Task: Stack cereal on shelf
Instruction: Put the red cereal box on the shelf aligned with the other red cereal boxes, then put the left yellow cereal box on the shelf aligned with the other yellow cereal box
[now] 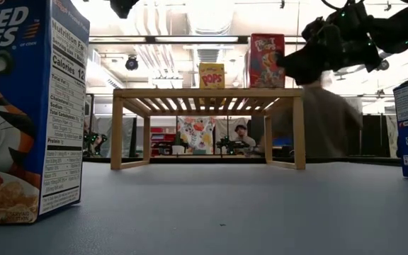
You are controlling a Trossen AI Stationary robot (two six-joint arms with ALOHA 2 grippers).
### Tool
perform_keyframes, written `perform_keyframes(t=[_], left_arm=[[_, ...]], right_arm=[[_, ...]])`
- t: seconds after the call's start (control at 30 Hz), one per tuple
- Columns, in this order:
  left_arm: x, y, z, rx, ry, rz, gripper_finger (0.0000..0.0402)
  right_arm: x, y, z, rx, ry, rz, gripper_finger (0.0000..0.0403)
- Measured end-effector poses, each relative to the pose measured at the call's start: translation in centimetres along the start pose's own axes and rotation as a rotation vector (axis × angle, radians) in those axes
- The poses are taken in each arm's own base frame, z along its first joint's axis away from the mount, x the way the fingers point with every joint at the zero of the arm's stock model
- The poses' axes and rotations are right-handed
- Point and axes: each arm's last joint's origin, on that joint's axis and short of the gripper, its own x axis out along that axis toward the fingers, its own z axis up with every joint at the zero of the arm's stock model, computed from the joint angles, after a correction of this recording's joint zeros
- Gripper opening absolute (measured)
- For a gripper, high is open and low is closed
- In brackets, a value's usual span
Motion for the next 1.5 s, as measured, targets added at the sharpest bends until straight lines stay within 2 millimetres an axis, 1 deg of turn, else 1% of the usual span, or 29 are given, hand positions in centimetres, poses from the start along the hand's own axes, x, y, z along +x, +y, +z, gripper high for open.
perform_keyframes(t=[0.2,0.63,1.13,1.33,1.5], left_arm=[[0.1,0.0,-0.2,0.006,0.008,-0.001,0.0242],[0.2,0.0,-0.2,0.015,0.009,0.0,0.0242],[0.2,0.0,-0.2,0.015,0.008,0.0,0.0242],[0.2,0.0,-0.2,0.015,0.008,0.001,0.0242],[0.2,0.0,-0.2,0.015,0.008,0.001,0.0242]], right_arm=[[-0.4,-0.6,-0.1,0.01,0.005,-0.034,0.0178],[-0.5,-0.6,-0.3,0.003,0.017,-0.035,0.0179],[-0.5,-0.6,-0.6,0.031,0.04,-0.036,0.0242],[-1.0,-0.2,-0.8,0.04,0.096,-0.044,0.0249],[-1.9,0.5,-0.4,0.023,0.114,-0.081,0.0247]])
